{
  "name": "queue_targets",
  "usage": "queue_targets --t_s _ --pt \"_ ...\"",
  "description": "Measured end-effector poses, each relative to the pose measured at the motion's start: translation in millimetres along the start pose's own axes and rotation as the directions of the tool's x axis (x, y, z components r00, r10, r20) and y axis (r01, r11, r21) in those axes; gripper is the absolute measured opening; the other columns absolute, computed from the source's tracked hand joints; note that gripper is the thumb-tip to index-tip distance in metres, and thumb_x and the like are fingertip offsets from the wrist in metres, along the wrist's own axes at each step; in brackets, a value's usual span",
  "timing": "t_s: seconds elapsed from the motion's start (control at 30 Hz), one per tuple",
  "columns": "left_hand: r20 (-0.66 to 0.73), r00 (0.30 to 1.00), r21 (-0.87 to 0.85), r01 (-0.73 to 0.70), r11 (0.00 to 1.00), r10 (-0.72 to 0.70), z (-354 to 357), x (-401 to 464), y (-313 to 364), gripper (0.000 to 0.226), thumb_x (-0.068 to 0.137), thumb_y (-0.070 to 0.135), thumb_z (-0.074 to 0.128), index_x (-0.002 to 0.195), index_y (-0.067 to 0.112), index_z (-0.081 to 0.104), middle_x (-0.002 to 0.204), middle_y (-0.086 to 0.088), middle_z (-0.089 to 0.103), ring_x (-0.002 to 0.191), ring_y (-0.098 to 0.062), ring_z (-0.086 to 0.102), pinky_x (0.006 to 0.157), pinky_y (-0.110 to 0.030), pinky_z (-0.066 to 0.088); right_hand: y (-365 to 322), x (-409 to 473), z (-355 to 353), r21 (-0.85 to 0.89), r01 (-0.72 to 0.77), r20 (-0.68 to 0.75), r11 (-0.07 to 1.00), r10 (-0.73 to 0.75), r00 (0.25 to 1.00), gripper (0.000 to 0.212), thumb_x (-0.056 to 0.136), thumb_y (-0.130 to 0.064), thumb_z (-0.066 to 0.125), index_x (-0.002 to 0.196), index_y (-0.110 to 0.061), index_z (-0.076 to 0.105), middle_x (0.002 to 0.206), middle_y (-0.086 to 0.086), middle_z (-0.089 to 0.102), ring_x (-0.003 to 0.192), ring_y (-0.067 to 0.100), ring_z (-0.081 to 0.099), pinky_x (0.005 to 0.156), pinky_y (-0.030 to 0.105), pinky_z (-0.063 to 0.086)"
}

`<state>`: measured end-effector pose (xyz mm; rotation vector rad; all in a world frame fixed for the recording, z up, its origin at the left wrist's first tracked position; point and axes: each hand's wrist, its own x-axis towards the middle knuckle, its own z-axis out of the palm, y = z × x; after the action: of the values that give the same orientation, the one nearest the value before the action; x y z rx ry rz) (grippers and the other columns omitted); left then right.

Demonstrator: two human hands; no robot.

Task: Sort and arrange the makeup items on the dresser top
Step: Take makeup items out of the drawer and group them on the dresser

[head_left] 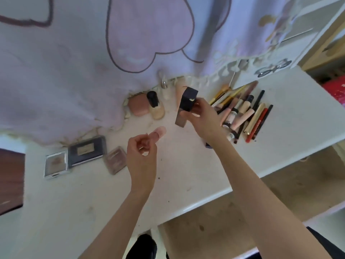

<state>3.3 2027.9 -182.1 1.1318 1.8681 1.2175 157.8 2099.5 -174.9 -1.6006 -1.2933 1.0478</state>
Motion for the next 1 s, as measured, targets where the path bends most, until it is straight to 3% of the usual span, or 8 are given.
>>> queue_targets --t_s 0.1,0.27,0.57,0.67,0.73,0.8,0.9,1.0 --pt "-0.059 0.997 -0.003 0.056 0.998 -0.056 -18 14 -7 0.016 0.086 0.022 0.065 0.095 0.014 0.054 0.085 0.006 0.060 0.073 0.001 0.053 0.066 -0.005 0.041 -3 18 23 -0.045 0.010 0.000 0.999 -0.010 1.000 0.040 0.086 -0.011 0.060 0.124 -0.010 0.050 0.108 0.002 0.062 0.102 0.019 0.058 0.084 0.022 0.043" --pt "-0.126 0.982 0.043 0.144 0.989 -0.138 -37 33 -24 0.013 0.082 0.023 0.069 0.084 0.022 0.056 0.079 0.008 0.060 0.071 -0.001 0.054 0.065 -0.012 0.044 -6 35 42 -0.064 -0.002 -0.004 0.998 0.002 1.000 0.040 0.089 -0.010 0.057 0.127 -0.009 0.046 0.105 -0.004 0.054 0.095 0.012 0.051 0.070 0.009 0.034" --pt "-0.106 0.991 0.067 0.094 0.993 -0.087 -41 36 -26 0.018 0.082 0.025 0.069 0.075 0.030 0.053 0.077 0.012 0.063 0.073 0.004 0.057 0.064 -0.009 0.044 -3 41 57 -0.057 0.023 0.072 0.998 -0.019 0.997 0.043 0.089 0.000 0.050 0.130 -0.012 0.044 0.112 -0.006 0.056 0.104 0.008 0.052 0.077 0.002 0.037" --pt "-0.091 0.990 0.078 0.112 0.991 -0.105 -39 34 -29 0.011 0.082 0.020 0.067 0.082 0.024 0.057 0.080 0.012 0.062 0.082 -0.004 0.057 0.074 -0.021 0.046 -3 44 57 -0.070 0.035 0.110 0.997 -0.028 0.994 0.044 0.091 -0.001 0.047 0.132 -0.015 0.044 0.112 -0.007 0.055 0.103 0.008 0.052 0.075 -0.005 0.035" --pt "-0.050 0.993 0.047 0.108 0.993 -0.106 -36 31 -27 0.011 0.082 0.017 0.068 0.089 0.013 0.060 0.082 0.006 0.064 0.082 -0.011 0.058 0.071 -0.018 0.045 -5 44 55 -0.062 0.031 0.123 0.998 -0.023 0.992 0.045 0.092 -0.002 0.047 0.135 -0.016 0.043 0.114 -0.008 0.055 0.106 0.008 0.052 0.077 -0.005 0.035" --pt "-0.010 0.997 0.056 0.078 0.995 -0.078 -32 26 -22 0.013 0.082 0.019 0.069 0.088 0.011 0.060 0.081 0.006 0.061 0.076 0.000 0.054 0.067 -0.008 0.041 -6 42 53 -0.041 0.015 0.129 0.999 -0.010 0.992 0.049 0.093 -0.005 0.048 0.140 -0.016 0.038 0.123 -0.006 0.055 0.115 0.009 0.051 0.085 -0.002 0.035" --pt "0.069 0.992 0.060 0.104 0.993 -0.108 -24 17 -19 0.012 0.084 0.025 0.066 0.085 0.018 0.057 0.082 0.009 0.059 0.073 0.009 0.049 0.064 -0.003 0.037 -8 28 42 0.002 -0.024 0.077 1.000 0.024 0.997 0.055 0.094 -0.009 0.050 0.144 -0.016 0.030 0.137 0.000 0.048 0.123 0.011 0.048 0.094 0.011 0.035" --pt "0.136 0.983 0.071 0.111 0.991 -0.120 -9 8 -18 0.011 0.085 0.025 0.066 0.085 0.018 0.057 0.083 0.009 0.062 0.076 0.003 0.052 0.065 -0.004 0.038 -1 3 17 -0.076 0.013 -0.090 0.997 -0.020 0.996 0.042 0.095 -0.012 0.050 0.136 -0.013 0.042 0.126 -0.001 0.055 0.109 0.007 0.054 0.087 0.009 0.040"
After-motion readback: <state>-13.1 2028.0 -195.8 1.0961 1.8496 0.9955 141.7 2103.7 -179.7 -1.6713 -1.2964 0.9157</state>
